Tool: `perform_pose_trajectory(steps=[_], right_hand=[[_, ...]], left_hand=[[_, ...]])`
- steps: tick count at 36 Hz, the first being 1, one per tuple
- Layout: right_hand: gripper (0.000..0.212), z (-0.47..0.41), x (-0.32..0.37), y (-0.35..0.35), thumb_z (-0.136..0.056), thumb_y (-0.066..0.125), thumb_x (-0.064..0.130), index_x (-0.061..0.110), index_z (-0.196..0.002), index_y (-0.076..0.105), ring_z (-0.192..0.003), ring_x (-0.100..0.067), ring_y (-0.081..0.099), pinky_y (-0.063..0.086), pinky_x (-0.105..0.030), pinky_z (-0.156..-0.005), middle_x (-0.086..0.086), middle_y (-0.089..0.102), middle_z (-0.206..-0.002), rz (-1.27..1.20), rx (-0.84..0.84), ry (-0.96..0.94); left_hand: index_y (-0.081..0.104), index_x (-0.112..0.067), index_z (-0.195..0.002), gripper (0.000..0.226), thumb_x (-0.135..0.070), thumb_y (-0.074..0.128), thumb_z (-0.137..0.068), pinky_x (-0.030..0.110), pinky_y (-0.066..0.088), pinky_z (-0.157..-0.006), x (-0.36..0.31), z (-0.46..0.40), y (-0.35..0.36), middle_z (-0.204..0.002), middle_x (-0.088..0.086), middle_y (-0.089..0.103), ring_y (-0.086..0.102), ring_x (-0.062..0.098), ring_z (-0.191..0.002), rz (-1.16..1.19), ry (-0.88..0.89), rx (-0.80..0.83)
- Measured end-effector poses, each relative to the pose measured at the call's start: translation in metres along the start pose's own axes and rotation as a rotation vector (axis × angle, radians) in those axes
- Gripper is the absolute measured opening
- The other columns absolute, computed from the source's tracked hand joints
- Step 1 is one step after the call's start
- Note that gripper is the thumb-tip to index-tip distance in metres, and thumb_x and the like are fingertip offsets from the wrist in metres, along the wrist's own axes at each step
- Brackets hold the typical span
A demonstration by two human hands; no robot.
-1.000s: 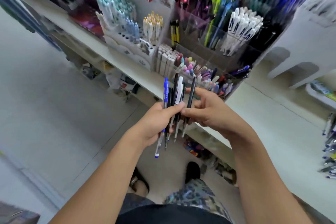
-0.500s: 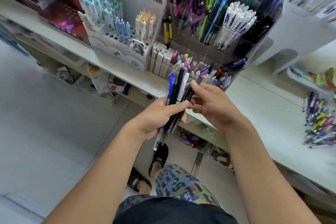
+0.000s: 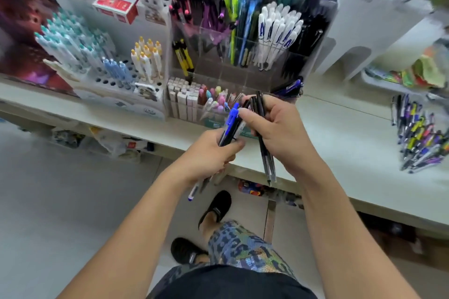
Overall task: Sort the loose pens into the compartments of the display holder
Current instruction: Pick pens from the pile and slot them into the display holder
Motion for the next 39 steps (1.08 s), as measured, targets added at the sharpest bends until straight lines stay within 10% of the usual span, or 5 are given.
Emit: perform_pose_trajectory(steps=[9, 16, 28, 39], right_hand=[[0.008, -0.053, -0.018, -0.024, -0.098, 0.066, 0.012, 0.005, -0.093, 0.066, -0.06, -0.005, 0.051, 0.042, -0.017, -0.06, 0.002, 0.06, -0.07, -0.132, -0.014, 0.097], [0.012, -0.079, -0.006, -0.019, -0.095, 0.066, 0.003, -0.005, -0.105, 0.066, -0.046, -0.004, 0.054, 0.036, -0.012, -0.039, 0.005, 0.063, -0.06, -0.321, 0.131, 0.191], [0.016, -0.098, 0.004, -0.066, -0.101, 0.061, 0.022, 0.023, -0.085, 0.063, -0.047, -0.014, 0.052, 0.041, -0.022, -0.038, -0.001, 0.057, -0.068, -0.374, -0.409, 0.14], [0.022, -0.087, 0.02, -0.066, -0.104, 0.054, 0.022, 0.008, -0.089, 0.062, -0.044, -0.012, 0.054, 0.045, -0.023, -0.039, -0.002, 0.062, -0.06, -0.489, -0.383, 0.234]], left_hand=[[0.062, -0.037, -0.074, 0.022, -0.039, 0.06, -0.096, 0.02, 0.027, -0.042, -0.031, -0.044, -0.004, -0.064, -0.005, 0.042, 0.028, 0.01, -0.046, 0.228, -0.053, 0.15], [0.041, -0.018, -0.092, 0.035, -0.048, 0.058, -0.087, 0.021, 0.025, -0.045, -0.061, -0.071, -0.016, -0.068, -0.001, 0.033, 0.025, 0.011, -0.05, 0.18, -0.015, 0.176], [0.047, -0.015, -0.081, 0.025, -0.037, 0.057, -0.089, 0.019, 0.024, -0.042, -0.1, -0.102, -0.034, -0.072, 0.007, 0.057, 0.038, 0.008, -0.039, 0.275, 0.066, 0.236], [0.052, -0.017, -0.071, 0.033, -0.027, 0.057, -0.102, 0.019, 0.027, -0.042, -0.123, -0.116, -0.02, -0.067, 0.013, 0.045, 0.031, 0.011, -0.042, 0.12, 0.113, 0.43]])
Point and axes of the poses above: each hand's wrist, its own z-axis away from the middle knuckle, its own y-axis out of the palm, x = y × z, the point moved 6 cm from there along -z, towards the middle knuckle
